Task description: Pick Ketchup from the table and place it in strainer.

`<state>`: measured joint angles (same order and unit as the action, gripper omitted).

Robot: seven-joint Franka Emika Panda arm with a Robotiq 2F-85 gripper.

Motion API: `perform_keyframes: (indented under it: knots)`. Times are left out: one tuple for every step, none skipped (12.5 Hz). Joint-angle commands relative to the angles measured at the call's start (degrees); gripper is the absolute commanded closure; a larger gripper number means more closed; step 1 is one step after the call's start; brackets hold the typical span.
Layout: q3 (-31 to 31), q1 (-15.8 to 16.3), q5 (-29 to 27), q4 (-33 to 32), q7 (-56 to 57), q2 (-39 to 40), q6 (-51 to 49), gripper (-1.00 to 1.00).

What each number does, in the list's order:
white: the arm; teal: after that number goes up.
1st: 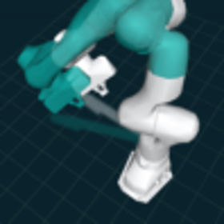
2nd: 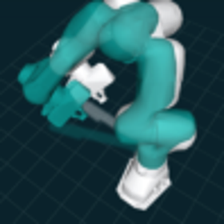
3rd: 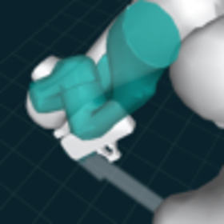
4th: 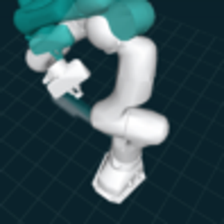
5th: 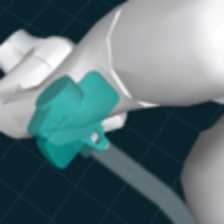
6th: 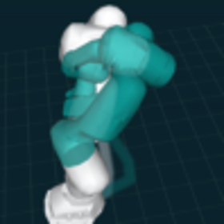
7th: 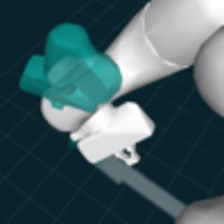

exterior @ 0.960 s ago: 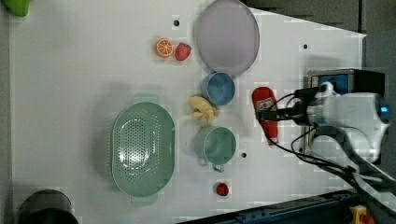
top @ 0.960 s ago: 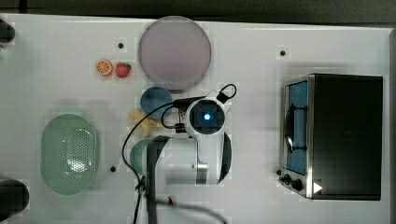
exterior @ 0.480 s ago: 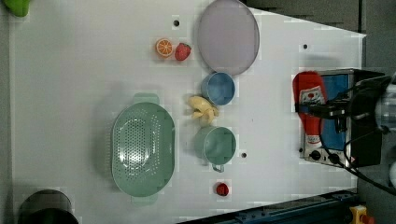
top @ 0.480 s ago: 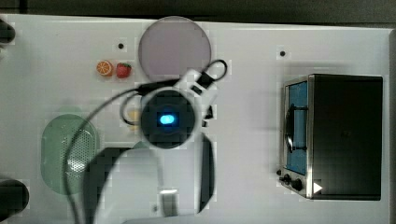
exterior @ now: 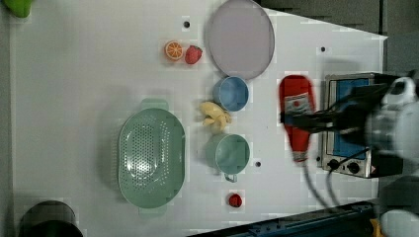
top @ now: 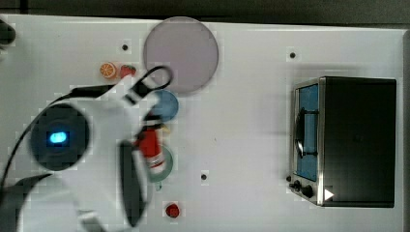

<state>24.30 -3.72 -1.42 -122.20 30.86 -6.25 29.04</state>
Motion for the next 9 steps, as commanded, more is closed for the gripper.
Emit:
perform_keyframes:
  knots:
    - [5.7, 3.6, -0.6, -0.4, -16.2, 3.6, 2.2, -0.16]
    - [7.9, 4.0, -0.6, -0.4, -19.4, 5.1, 4.4, -0.16]
    - [10.0, 4.2, -0.6, -0.4, -22.6, 6.9, 7.1, -0.16]
    - [11.9, 4.4, -0.6, -0.4, -26.1, 9.0, 9.9, -0.16]
    - [13.4, 4.7, -0.5, -0.4, -30.0, 11.2, 12.4, -0.16]
    - [14.8, 5.1, -0.3, -0.4, -33.7, 13.5, 14.5, -0.16]
    - [15.7, 5.6, 0.1, -0.4, -36.5, 15.8, 16.6, -0.16]
    - [16.0, 6.2, 1.4, -0.5, -38.3, 18.1, 18.8, -0.16]
    - [15.9, 6.7, 3.4, -0.5, -39.0, 20.4, 21.1, -0.16]
